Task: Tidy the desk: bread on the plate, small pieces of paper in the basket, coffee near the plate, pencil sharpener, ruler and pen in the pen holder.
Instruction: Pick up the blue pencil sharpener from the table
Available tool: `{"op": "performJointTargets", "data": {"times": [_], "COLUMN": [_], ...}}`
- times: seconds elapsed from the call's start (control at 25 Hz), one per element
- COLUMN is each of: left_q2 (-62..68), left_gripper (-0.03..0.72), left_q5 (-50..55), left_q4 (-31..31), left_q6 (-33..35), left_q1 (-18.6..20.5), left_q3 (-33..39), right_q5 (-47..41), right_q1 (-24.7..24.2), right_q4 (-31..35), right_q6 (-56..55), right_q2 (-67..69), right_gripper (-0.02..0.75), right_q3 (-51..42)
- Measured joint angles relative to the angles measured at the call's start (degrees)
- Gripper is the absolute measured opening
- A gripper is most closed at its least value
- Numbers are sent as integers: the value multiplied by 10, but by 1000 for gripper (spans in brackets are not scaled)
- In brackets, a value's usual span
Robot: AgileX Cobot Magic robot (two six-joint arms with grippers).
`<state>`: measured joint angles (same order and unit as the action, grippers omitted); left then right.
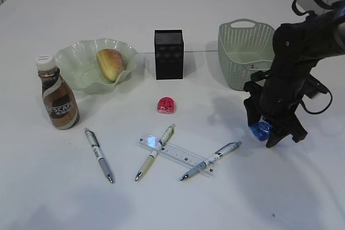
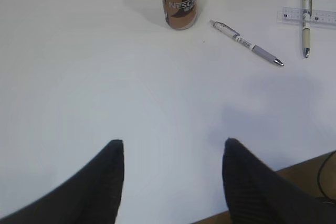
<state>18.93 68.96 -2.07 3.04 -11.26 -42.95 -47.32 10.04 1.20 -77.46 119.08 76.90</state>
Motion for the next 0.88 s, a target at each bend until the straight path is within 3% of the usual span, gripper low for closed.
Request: {"op": "performJointTargets", "data": {"times": [0.88], "left_q2": [0], "left_gripper": [401], "left_q5": [5], "left_q4": [-1], "left_q6": [0], "left_q1": [0], "left_q3": [0], "right_q5": [1], "right_q1": [0], "right_q4": [-2], "right_q6": [0], "right_q2": [0], "right_gripper": [519], "right_q3": [0]}}
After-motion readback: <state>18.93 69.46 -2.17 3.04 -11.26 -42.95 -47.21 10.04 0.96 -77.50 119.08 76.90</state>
